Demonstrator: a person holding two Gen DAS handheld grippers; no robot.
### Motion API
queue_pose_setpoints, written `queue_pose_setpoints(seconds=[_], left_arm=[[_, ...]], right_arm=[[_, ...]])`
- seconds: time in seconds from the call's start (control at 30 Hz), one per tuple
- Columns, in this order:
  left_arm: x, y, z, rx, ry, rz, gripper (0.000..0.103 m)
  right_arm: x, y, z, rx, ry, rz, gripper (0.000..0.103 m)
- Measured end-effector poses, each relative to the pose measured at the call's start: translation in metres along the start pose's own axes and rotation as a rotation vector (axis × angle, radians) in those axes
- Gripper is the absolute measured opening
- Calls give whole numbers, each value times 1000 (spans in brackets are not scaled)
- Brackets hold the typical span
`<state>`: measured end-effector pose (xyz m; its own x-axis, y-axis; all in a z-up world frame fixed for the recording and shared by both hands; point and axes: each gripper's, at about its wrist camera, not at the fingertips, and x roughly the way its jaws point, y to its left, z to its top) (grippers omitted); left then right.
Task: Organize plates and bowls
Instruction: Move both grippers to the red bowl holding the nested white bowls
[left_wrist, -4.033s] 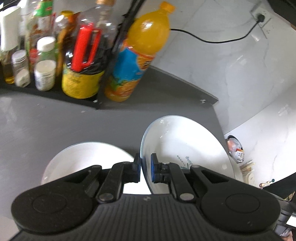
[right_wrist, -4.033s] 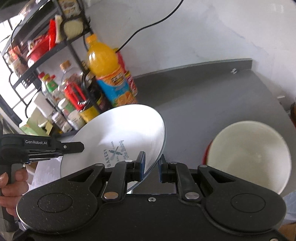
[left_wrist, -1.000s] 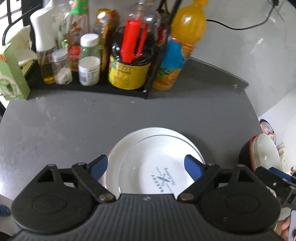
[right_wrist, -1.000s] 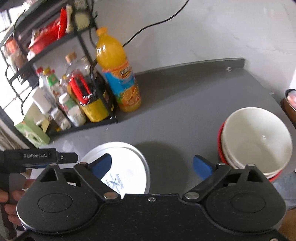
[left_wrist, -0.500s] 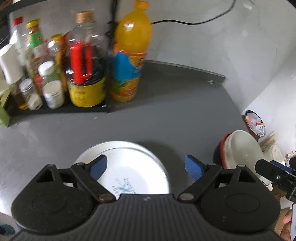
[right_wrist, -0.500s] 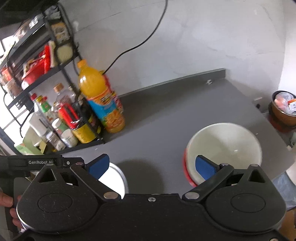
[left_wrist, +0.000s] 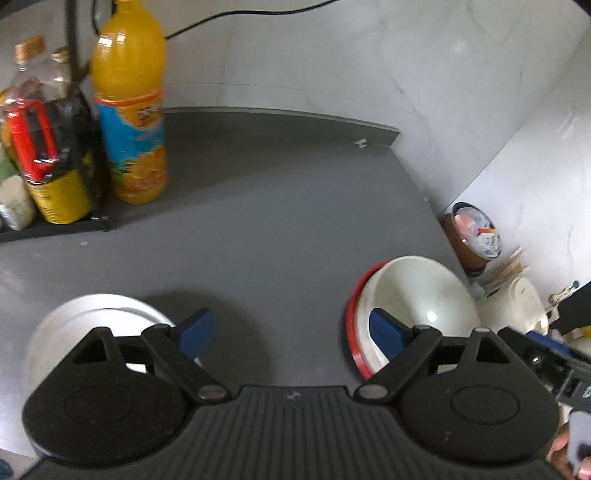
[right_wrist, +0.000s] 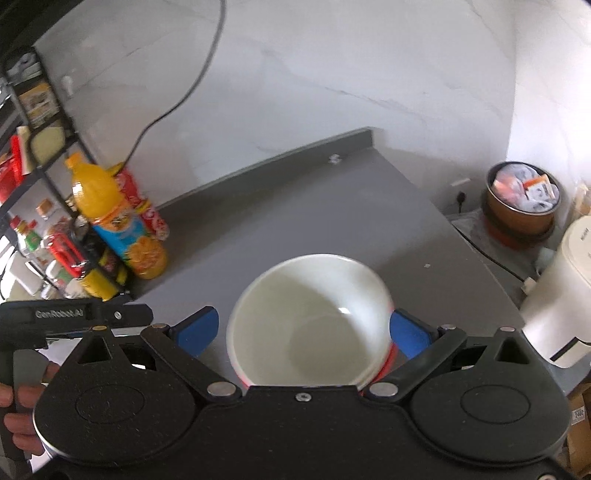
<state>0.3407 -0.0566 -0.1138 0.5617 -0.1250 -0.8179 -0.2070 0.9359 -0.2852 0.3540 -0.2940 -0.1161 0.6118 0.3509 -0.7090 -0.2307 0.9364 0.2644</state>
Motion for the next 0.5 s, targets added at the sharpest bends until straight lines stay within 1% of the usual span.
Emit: queue_pose_setpoints(seconds=[0.1,0.2,0.23,0.33,0.37,0.47,0.5], left_arm=[[14,-17,1,0,12,-4,90],[30,-30,0,-1,22,2,89],[35,-32,0,-9,33,2,88],[55,-39,-3,-41,67,8,86],[59,-41,-3,-49,71,9,85],[74,-46,-7,-71,84,16,80],[79,-47,-8,-81,91,24,75]], right_arm=[[10,-18,2,15,25,-9,97],[21,-37,3,38,58,-9,92],[26,-43,3,46,72,-8,89],[39,-56,3,61,108,2,86],[44,-62,3,65,123,10,84],[58,-71,4,66,166,30,78],[63,-74,5,65,179,36,77]])
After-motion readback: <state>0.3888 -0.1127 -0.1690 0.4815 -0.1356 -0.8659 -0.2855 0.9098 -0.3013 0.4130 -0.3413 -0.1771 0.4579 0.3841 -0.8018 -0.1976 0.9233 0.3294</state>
